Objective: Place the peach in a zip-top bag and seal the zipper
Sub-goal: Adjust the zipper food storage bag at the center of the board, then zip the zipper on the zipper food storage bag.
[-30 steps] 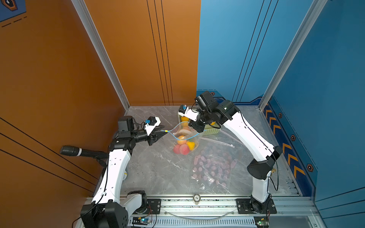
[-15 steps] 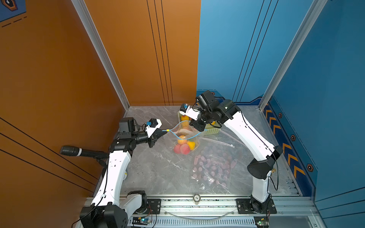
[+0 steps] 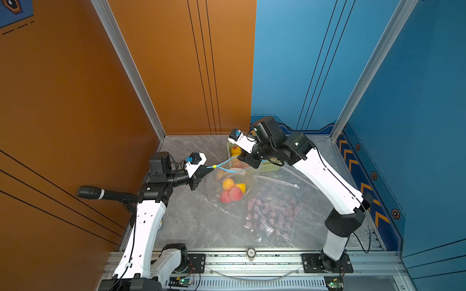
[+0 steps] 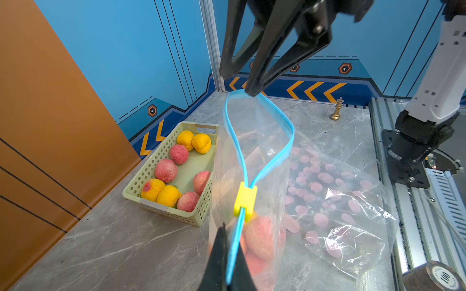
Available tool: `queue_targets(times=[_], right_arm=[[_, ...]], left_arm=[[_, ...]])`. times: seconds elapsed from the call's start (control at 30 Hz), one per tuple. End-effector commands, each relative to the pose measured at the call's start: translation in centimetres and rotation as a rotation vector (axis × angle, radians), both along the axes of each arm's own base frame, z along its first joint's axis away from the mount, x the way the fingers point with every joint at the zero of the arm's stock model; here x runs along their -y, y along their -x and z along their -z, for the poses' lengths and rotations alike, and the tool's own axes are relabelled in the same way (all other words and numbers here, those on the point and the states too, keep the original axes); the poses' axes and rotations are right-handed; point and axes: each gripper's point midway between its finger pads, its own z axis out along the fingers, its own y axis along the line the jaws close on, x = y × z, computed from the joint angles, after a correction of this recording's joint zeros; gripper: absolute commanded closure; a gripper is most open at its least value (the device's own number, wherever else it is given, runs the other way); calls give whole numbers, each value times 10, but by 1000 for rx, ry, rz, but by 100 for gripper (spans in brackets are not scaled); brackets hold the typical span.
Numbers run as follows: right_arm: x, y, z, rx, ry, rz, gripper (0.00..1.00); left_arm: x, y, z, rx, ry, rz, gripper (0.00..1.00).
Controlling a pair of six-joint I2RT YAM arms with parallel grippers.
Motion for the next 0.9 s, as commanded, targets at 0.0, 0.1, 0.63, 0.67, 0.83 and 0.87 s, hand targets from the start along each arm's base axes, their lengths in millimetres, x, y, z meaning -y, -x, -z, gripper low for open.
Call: queue_targets(times=[0.0,0.1,0.63,0.67,0.83,0.87], right_arm=[[-9,-2,-46,135,-157,53,58],[-19,12,-64,105,-269,2,58],[-69,48,-19,18,-149,-233,71],[-71,49,-16,25,-135,-237,74],[-75,48,-4,35,-94,-251,77],[-75,47,-3,35,-89,-257,76]], left_arm=[[1,1,4,-6,5,-1,100],[2,2,6,-8,6,3,100],[4,5,9,3,2,17,100],[4,5,9,1,3,19,100],[4,5,9,1,4,21,100],[4,5,8,3,5,23,100]])
